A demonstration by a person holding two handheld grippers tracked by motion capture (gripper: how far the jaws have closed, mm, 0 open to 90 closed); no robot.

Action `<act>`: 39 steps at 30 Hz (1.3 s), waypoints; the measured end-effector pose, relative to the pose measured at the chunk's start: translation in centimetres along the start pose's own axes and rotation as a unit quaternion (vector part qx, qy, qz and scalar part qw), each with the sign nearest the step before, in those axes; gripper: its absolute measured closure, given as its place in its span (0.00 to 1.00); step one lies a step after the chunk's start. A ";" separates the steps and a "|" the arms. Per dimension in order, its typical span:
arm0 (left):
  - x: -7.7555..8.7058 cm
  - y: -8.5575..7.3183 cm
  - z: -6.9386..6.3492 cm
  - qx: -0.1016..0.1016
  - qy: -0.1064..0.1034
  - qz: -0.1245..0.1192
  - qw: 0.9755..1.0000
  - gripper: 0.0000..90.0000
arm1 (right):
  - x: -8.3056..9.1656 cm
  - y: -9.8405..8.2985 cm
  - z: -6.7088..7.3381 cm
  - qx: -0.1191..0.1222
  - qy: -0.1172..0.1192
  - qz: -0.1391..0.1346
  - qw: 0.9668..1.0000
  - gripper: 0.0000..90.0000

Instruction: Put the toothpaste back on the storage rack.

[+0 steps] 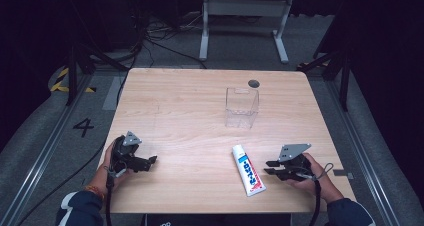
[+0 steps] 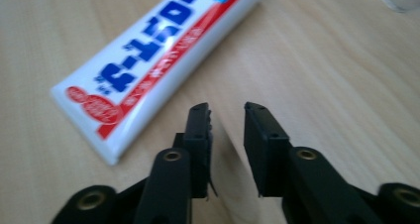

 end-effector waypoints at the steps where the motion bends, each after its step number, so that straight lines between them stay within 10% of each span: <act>1: 0.0 0.0 0.0 0.000 0.000 0.000 1.000 0.00 | -0.1 0.2 0.4 0.008 0.007 0.005 1.000 0.90; 14: 0.0 0.0 0.0 0.000 0.001 0.000 1.000 0.00 | -1.4 2.1 2.5 0.095 0.034 0.092 0.991 1.00; 39: 0.0 0.0 0.0 0.000 0.000 0.000 1.000 0.00 | -3.3 5.3 5.1 0.120 0.034 0.058 0.991 1.00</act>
Point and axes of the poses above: each handheld gripper's, and its own axes: x roughly backward along the jaws, y roughly out of its top, z roughly to its left, the point moved 4 cm from there along -x, roughly forward along the jaws, and after that the axes turned 6 degrees about z, right-handed, at the moved point
